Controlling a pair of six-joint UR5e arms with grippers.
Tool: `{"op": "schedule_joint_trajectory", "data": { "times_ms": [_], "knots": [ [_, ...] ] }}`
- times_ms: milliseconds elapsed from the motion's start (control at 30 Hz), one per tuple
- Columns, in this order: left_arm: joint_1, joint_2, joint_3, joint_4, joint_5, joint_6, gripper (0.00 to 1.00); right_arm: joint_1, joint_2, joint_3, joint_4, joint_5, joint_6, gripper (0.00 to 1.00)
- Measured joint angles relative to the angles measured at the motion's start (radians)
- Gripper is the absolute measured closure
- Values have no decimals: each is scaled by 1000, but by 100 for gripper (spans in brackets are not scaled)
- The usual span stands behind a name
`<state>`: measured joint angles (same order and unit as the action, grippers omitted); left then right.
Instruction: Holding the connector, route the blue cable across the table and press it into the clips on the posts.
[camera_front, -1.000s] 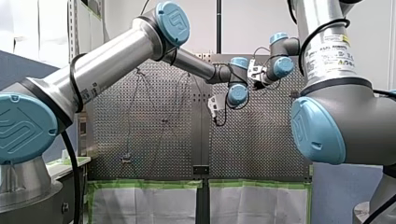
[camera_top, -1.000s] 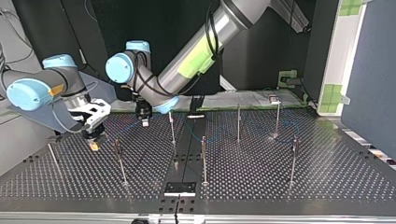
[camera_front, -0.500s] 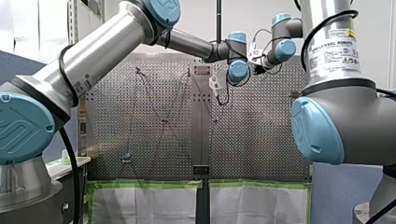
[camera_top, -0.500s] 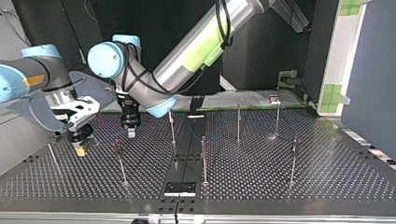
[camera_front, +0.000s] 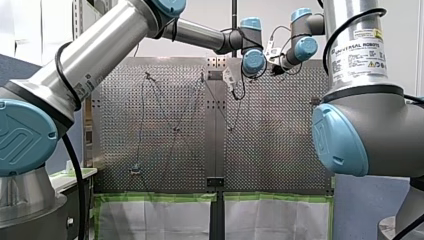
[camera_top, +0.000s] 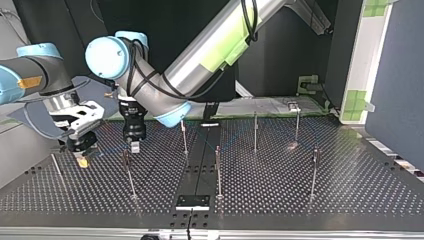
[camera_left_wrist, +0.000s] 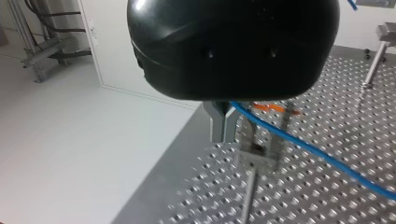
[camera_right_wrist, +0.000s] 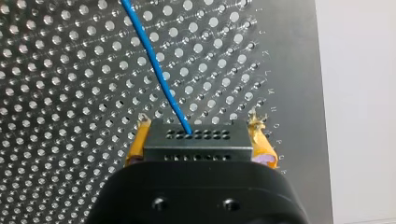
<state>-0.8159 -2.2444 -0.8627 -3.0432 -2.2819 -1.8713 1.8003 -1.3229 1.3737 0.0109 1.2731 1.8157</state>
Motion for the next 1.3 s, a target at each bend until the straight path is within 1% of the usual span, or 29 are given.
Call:
{"op": "schedule_joint_trajectory", "data": {
  "times_ms": [67, 300, 467, 600, 767, 867, 1000, 1133, 1300],
  "knots": [
    [5, 0, -15, 2, 6, -2, 100, 0, 0, 0, 0, 0, 1, 100],
    [34, -3, -78, 48, 53, -13, 100, 0, 0, 0, 0, -1, 4, 100],
    [61, -4, -87, 84, 91, -14, 100, 0, 3, 0, -1, -4, 4, 100],
    [76, -5, -88, 111, 127, -14, 100, -2, 9, 0, -3, -10, 5, 100],
    [93, -9, -86, 135, 167, -15, 100, -7, 30, 0, -8, -12, 3, 100],
    [102, -23, -76, 145, 192, -15, 100, -11, 40, 0, -16, -12, 4, 100],
    [113, -55, -46, 147, 224, -14, 100, -17, 49, -11, -25, -16, 7, 100],
    [132, -71, -26, 150, 242, -14, 100, -26, 59, -34, -28, -19, 15, 100],
    [149, -76, -19, 145, 250, -13, 100, -32, 70, -66, -29, -26, 26, 100]
  ]
}}
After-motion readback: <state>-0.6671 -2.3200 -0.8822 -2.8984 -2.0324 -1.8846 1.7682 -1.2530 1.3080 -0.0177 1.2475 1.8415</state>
